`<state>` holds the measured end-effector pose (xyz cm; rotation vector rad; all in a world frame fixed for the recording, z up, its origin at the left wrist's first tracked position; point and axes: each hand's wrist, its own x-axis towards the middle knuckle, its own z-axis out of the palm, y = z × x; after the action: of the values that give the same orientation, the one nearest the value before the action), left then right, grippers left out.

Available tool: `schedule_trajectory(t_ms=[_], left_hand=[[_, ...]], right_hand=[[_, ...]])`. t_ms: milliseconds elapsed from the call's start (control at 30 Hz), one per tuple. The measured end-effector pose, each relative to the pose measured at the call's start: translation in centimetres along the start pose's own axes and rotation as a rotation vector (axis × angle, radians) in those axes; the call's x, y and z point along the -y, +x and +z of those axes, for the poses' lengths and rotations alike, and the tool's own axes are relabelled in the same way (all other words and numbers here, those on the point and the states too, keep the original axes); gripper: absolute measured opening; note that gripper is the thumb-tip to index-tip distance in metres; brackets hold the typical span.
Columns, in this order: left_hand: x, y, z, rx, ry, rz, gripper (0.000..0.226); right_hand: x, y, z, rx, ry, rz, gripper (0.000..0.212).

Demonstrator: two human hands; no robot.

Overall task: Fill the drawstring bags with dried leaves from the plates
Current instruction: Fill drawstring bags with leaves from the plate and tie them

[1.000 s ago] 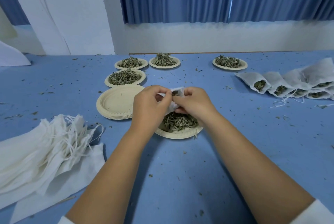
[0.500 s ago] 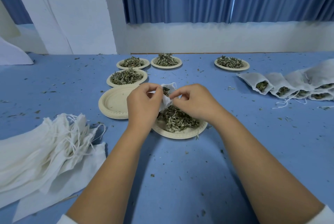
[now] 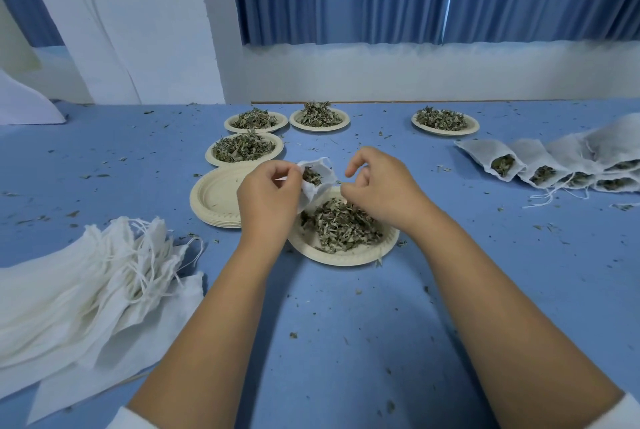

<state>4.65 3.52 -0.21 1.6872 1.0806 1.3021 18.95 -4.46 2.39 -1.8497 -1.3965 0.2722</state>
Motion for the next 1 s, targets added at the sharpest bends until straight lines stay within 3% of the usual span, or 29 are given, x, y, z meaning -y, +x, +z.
schedule_trajectory(t_ms=[67,233,500,633,833,1000], left_hand=[[0.0,0.0,0.0,0.007,-0.002,-0.014,0.012],[0.2,0.0,0.2,0.022,0.008,0.007,0.011],[0.3,0.4,-0.3,-0.072,-0.048,0.02,0.012],[0.4,0.8,-0.7,-0.126,-0.067,-0.013,0.015],[0.1,0.3,-0.4,-0.057,-0.102,-0.03,0.013],[0.0,0.0,0.1,0.002,-0.074,-0.022,0.011]], right_hand=[[-0.6,0.1,0.2,0.062,-0.146,0.028,0.017],[-1.2,-0.1,2.0,0.195,-0.35,0.02,0.054],[-1.6,-0.1,2.5,0.137,-0.36,-0.003,0.02],[-1.2,0.2,1.3,0.054,-0.149,0.018,0.015],[-0.2,0.3,-0.6,-0.151,0.401,0.093,0.015],[0.3,0.3,-0.8,-0.104,0.896,0.2,0.017]])
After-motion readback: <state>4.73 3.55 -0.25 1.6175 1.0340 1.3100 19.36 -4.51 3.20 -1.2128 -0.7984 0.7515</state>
